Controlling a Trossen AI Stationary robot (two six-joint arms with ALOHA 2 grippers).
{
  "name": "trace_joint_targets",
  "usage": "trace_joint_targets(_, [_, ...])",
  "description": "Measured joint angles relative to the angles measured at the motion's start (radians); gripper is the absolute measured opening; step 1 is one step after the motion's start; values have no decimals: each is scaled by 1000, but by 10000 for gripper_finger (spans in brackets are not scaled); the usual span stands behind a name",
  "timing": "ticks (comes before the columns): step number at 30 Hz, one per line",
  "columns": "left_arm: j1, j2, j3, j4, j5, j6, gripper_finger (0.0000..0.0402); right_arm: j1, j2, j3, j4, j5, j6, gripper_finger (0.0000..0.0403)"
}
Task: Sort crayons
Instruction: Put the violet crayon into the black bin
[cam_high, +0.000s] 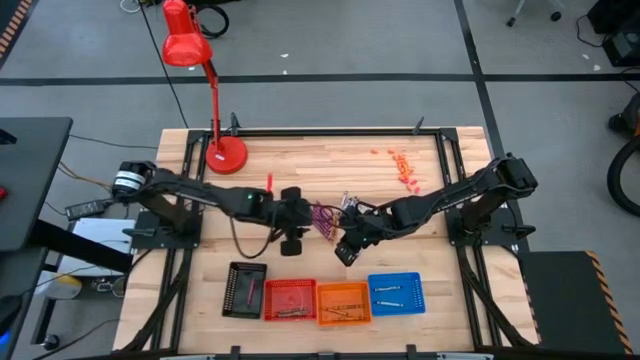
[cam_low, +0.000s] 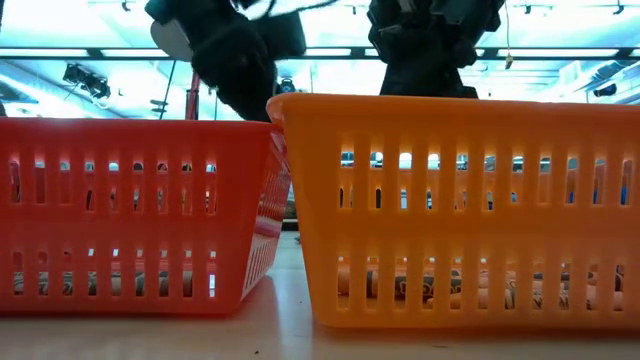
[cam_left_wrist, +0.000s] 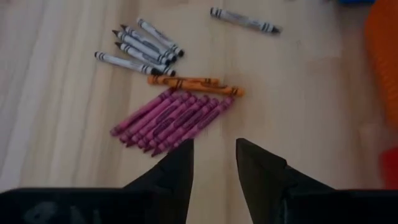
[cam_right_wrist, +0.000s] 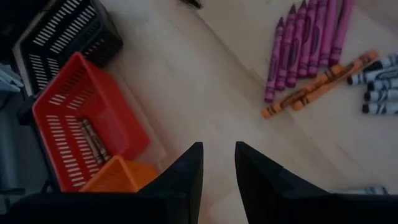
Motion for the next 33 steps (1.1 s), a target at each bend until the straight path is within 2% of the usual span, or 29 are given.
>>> trace_joint_targets(8, [56, 119, 0, 84, 96, 68, 130, 39, 0, 0, -118, 15, 93, 97])
trace_joint_targets(17, [57, 245, 0, 188, 106, 186, 130, 48, 0, 0, -130, 39, 105, 97])
trace_joint_targets(33, [63, 282, 0, 236, 106, 337, 130, 48, -1, 0, -128, 53, 88, 97])
